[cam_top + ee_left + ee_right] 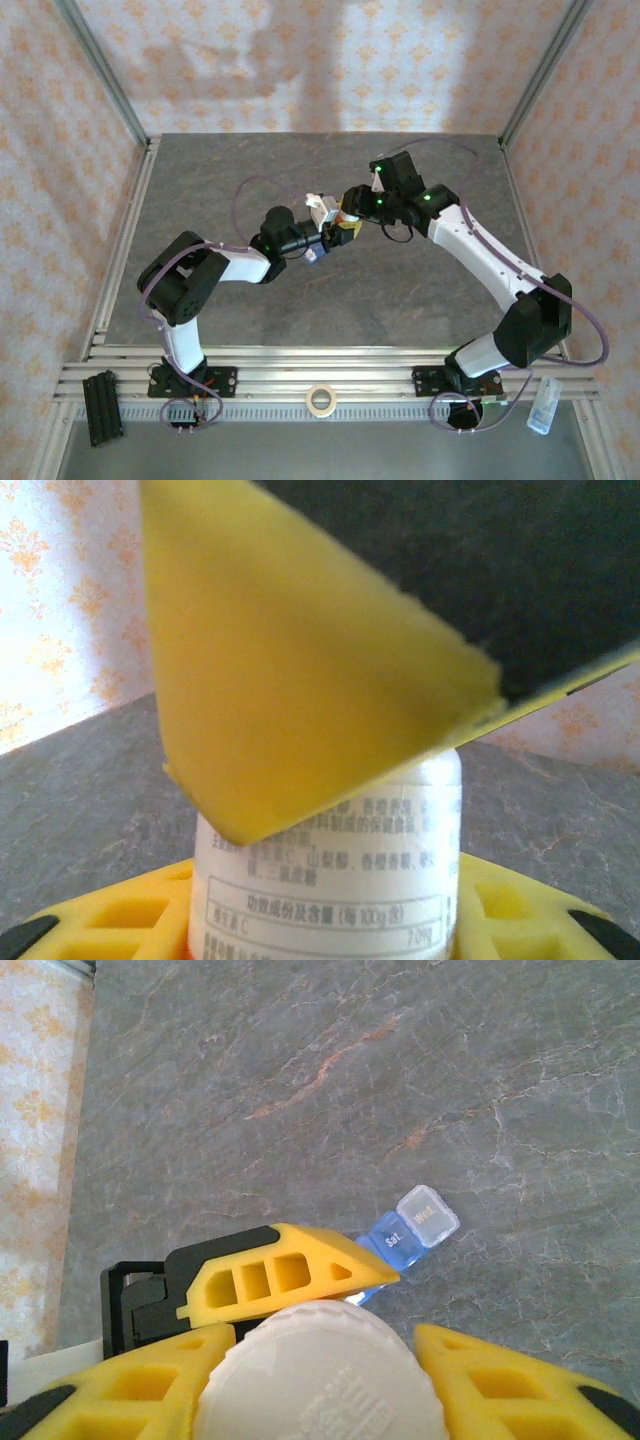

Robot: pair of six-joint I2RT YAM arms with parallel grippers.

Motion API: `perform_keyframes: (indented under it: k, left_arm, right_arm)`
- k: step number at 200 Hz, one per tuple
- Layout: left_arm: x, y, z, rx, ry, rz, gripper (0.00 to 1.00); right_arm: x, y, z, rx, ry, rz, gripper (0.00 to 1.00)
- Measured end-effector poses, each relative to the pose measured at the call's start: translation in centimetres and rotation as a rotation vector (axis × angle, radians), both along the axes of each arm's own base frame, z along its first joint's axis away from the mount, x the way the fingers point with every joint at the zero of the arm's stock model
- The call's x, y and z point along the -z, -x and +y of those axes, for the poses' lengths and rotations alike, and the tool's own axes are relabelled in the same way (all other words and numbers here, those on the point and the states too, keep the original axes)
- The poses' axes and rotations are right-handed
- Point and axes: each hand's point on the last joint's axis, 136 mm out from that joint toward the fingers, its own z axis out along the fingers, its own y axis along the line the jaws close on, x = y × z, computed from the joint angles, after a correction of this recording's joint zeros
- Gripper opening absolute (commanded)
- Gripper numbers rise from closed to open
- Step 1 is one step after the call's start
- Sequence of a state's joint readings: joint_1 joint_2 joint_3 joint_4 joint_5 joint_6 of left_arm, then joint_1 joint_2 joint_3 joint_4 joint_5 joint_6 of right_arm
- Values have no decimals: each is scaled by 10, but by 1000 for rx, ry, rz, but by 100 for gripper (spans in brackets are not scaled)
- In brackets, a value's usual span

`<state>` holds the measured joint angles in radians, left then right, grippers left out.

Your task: Sort the pills into containers

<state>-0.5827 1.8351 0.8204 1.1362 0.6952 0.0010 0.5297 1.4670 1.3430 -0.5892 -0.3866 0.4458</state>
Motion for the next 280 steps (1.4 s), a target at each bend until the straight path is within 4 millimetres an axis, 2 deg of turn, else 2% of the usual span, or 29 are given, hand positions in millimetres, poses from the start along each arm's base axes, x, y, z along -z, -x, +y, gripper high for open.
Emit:
perform_keyframes:
  k: [18,51,58,60,61,64,148,204,258,280]
  left_arm:
    - [0,0,0,-1,0,1,11]
    - [1,-1,1,-8,0,2,41]
    - [1,-1,1,-13,1,1,62]
    - [1,0,1,-13,1,1,87]
    - [1,0,1,-14,1,2,94]
    - [2,0,1,-17,1,0,99]
    - [30,23,30,-93,-33,52,100]
    - [39,32,55,-194,-53,73,100]
    - [31,31,73,-288,-63,41,100]
    - [28,30,81,-329,-82,34,100]
  right_arm:
    - [0,-1,-1,4,3,-2,40]
    - [0,-2,-2,10,8,-5,38]
    - [0,-2,-2,10,8,-5,38]
    - [0,-2,-2,9,8,-5,38]
    - [0,-1,-2,9,8,-5,38]
    - [0,-1,-2,9,8,-5,38]
    - [4,-22,-35,138,88,-43,37]
    - [22,-26,-58,180,171,-41,38]
    - [30,-34,-78,202,266,-67,38]
    - [40,-40,-86,215,326,-67,38]
